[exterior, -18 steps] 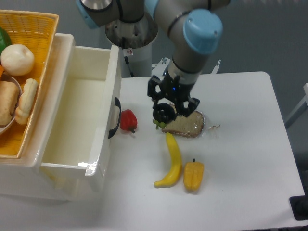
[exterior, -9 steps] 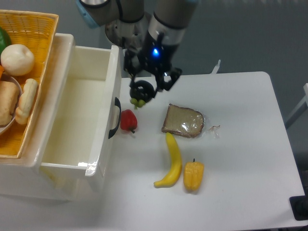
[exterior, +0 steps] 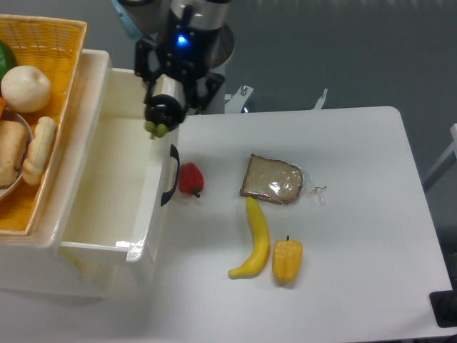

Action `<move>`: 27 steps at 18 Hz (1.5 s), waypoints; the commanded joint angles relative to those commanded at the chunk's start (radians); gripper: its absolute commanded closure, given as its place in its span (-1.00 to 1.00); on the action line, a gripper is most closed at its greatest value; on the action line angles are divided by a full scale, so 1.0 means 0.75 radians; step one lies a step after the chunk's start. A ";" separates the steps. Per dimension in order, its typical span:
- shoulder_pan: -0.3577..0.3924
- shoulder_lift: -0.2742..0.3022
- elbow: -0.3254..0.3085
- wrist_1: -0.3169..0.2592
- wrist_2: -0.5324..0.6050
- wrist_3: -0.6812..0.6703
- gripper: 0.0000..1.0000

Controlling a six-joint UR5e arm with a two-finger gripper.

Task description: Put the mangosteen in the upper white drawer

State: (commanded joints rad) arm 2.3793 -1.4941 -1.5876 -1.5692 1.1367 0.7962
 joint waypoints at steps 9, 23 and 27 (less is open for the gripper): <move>-0.055 -0.012 -0.053 0.002 0.006 -0.012 0.16; -0.055 -0.014 -0.041 0.022 0.010 0.006 -1.00; -0.043 -0.033 -0.025 0.069 0.069 0.002 -1.00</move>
State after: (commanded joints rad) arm 2.3470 -1.5186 -1.6061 -1.5173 1.1885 0.7977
